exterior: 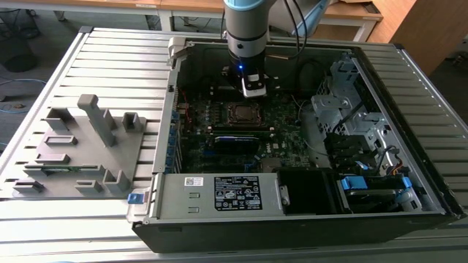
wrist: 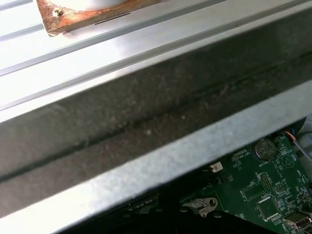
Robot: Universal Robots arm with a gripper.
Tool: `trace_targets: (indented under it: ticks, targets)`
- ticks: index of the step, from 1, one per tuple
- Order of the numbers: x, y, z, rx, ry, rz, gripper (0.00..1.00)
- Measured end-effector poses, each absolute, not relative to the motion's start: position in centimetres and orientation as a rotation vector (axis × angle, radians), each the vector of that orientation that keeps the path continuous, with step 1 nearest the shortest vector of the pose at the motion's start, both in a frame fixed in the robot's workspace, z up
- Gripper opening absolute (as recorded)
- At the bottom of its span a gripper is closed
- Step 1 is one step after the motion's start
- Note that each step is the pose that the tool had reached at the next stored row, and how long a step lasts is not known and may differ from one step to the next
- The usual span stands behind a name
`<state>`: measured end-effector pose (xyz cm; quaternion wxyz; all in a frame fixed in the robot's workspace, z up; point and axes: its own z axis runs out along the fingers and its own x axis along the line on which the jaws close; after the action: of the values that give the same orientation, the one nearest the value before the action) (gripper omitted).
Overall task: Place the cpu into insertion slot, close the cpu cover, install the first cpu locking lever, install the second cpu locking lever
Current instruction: 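Install the first cpu locking lever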
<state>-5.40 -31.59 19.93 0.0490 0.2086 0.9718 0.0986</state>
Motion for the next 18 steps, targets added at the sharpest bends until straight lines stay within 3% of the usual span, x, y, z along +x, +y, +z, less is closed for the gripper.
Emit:
trace_targets:
  ticks: [18]
  targets:
    - [-5.33,-31.59,19.70,0.635,2.960,0.278,0.11]
